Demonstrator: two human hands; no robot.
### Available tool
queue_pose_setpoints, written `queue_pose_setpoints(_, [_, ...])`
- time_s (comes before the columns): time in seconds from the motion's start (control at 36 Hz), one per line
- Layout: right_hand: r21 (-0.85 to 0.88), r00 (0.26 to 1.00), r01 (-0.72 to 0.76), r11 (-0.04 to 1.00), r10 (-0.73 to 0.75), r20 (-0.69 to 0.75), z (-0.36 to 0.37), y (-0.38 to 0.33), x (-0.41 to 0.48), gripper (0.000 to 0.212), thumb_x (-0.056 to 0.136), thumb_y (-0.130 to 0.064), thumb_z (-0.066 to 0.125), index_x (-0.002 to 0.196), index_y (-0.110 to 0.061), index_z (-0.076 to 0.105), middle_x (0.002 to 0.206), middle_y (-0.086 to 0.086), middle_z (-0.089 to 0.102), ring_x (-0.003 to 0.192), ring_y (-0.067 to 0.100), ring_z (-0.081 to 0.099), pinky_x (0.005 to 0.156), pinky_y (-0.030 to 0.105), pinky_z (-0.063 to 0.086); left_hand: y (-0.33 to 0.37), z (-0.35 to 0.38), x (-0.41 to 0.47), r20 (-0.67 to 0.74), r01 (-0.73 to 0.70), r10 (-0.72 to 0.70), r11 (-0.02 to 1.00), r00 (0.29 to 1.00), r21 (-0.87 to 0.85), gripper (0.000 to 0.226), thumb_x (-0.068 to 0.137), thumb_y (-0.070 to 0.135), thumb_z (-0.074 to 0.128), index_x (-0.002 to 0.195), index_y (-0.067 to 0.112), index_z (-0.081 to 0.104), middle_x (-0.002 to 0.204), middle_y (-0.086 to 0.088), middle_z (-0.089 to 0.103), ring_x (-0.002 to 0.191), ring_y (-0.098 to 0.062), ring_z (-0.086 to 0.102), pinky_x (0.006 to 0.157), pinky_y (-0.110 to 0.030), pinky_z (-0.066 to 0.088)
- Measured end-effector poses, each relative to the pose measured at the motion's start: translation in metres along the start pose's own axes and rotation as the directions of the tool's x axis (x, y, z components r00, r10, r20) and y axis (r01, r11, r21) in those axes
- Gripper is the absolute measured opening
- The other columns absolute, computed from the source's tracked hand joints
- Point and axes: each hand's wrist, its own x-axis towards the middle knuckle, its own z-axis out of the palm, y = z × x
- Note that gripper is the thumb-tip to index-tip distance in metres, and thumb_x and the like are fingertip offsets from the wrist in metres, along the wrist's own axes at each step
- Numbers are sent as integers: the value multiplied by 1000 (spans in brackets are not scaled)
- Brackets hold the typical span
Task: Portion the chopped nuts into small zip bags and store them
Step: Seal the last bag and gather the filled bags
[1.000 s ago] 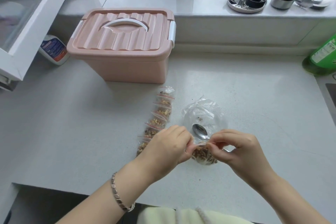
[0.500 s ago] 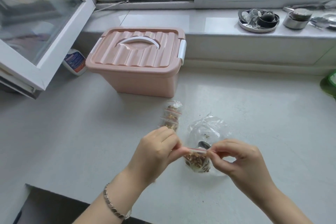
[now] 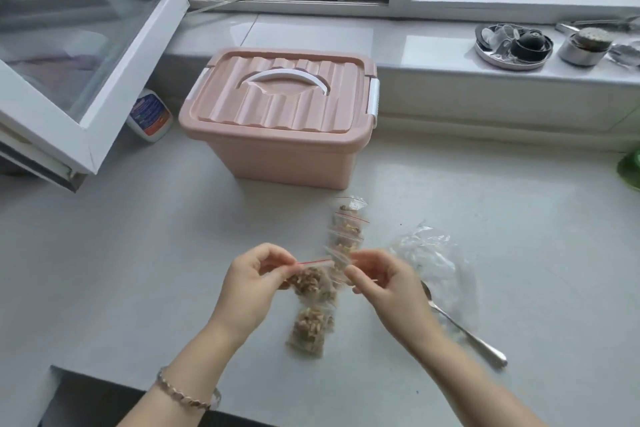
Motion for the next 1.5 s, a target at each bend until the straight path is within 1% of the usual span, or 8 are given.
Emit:
queue_pose_setpoints(0.25, [-636,966,-217,740,255,-33,56,57,-4,30,84,-43,61,107,-25,57,97,-7,52,91,11,56,77,24,43,-54,-77,54,-29,-49,61,951,998,306,28,85,0,59,69,23,55,64,9,61,66,0,57,64,-9,41])
queue_pose_setpoints(0.42, [-622,913,-377,686,390,-123,79,65,-1,36,85,-40,61,112,-16,55,80,-8,51,83,14,53,63,22,30,-91,-75,87,48,57,-88,889,995,455,19,87,3,56,75,18,55,76,1,59,83,-23,56,65,-19,33])
queue_pose_setpoints(0.56, [-429,886,-464,775,422,-195,82,69,0,20,81,-24,70,94,-10,63,76,-1,59,73,13,52,54,18,31,-90,-62,88,64,-243,288,645,955,724,28,71,-3,63,97,6,63,99,-12,63,95,-37,56,86,-30,30])
queue_pose_setpoints(0.64, [-355,878,-479,803,441,-186,79,72,-2,13,78,-20,73,82,-11,66,72,-2,63,62,3,52,52,8,37,-82,-42,66,255,-342,232,722,939,602,29,74,7,67,102,7,61,100,-7,62,90,-26,57,82,-23,31])
queue_pose_setpoints(0.75, [-363,911,-411,836,390,-131,73,73,-10,14,76,-20,75,66,-21,65,68,-6,67,60,2,56,56,10,40,-91,-19,38,525,-62,-213,887,824,457,49,77,29,72,120,21,50,109,10,55,100,-6,53,87,-15,39])
queue_pose_setpoints(1.03, [-393,996,35,919,-63,-59,52,77,-42,14,78,-35,60,74,-23,63,81,-11,63,73,3,58,62,8,40,-103,-2,-6,440,-288,149,919,886,270,24,74,49,60,91,34,65,81,22,53,83,1,53,63,-7,35])
queue_pose_setpoints(1.17, [-423,998,32,905,-52,-36,43,93,-47,14,82,-23,68,78,-32,58,84,-15,64,80,3,59,64,13,44,-104,19,-17,472,-340,161,883,867,324,18,79,36,67,92,25,73,105,17,59,103,5,47,83,-10,39])
queue_pose_setpoints(1.5, [-105,988,-144,984,137,-68,29,82,-47,28,71,-7,77,61,-33,69,70,-12,71,64,2,64,63,18,49,-70,41,-34,345,334,-286,939,894,-85,8,80,5,68,76,5,75,87,-7,72,76,-16,68,58,-27,56])
